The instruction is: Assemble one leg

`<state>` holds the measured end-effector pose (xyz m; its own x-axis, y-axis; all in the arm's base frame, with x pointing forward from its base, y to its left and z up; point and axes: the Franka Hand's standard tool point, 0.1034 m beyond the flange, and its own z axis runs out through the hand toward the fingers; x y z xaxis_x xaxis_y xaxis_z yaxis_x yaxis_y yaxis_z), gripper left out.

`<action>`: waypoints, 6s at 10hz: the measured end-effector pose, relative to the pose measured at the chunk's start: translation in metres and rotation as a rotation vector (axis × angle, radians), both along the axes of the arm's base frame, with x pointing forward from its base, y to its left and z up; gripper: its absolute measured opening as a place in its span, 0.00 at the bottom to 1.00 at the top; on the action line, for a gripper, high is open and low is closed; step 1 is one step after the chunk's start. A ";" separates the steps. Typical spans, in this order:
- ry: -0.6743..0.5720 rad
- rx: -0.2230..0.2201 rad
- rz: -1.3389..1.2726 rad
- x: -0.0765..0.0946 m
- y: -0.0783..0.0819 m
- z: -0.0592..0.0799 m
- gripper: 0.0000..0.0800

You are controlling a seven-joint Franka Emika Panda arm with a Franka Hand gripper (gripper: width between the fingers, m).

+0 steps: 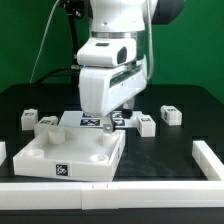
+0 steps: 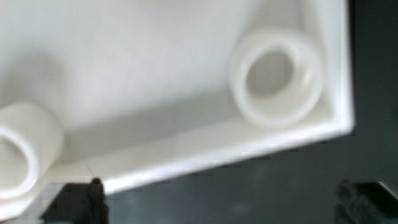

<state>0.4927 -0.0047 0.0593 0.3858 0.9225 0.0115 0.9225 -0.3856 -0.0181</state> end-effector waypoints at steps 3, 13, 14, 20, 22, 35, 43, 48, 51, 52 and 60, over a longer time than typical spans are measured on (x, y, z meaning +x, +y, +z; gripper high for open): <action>0.017 0.001 0.064 -0.014 -0.033 -0.008 0.81; 0.010 0.007 0.140 -0.056 -0.038 -0.043 0.81; 0.016 0.009 0.147 -0.059 -0.040 -0.049 0.81; 0.025 0.011 0.127 -0.062 -0.045 -0.053 0.48; 0.025 0.011 0.127 -0.062 -0.045 -0.053 0.31; 0.004 0.019 0.270 -0.050 0.013 -0.053 0.07; -0.026 0.020 0.318 -0.033 0.043 -0.053 0.07; -0.052 0.016 0.374 -0.015 0.078 -0.053 0.07; -0.051 0.016 0.374 -0.015 0.078 -0.053 0.07; -0.051 0.016 0.374 -0.015 0.078 -0.053 0.07; 0.011 0.005 0.380 0.000 0.076 -0.052 0.07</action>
Offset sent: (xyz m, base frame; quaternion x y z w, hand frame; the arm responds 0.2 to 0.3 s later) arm -0.0250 -0.0376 -0.0123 0.0105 -0.0007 -0.0254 0.9996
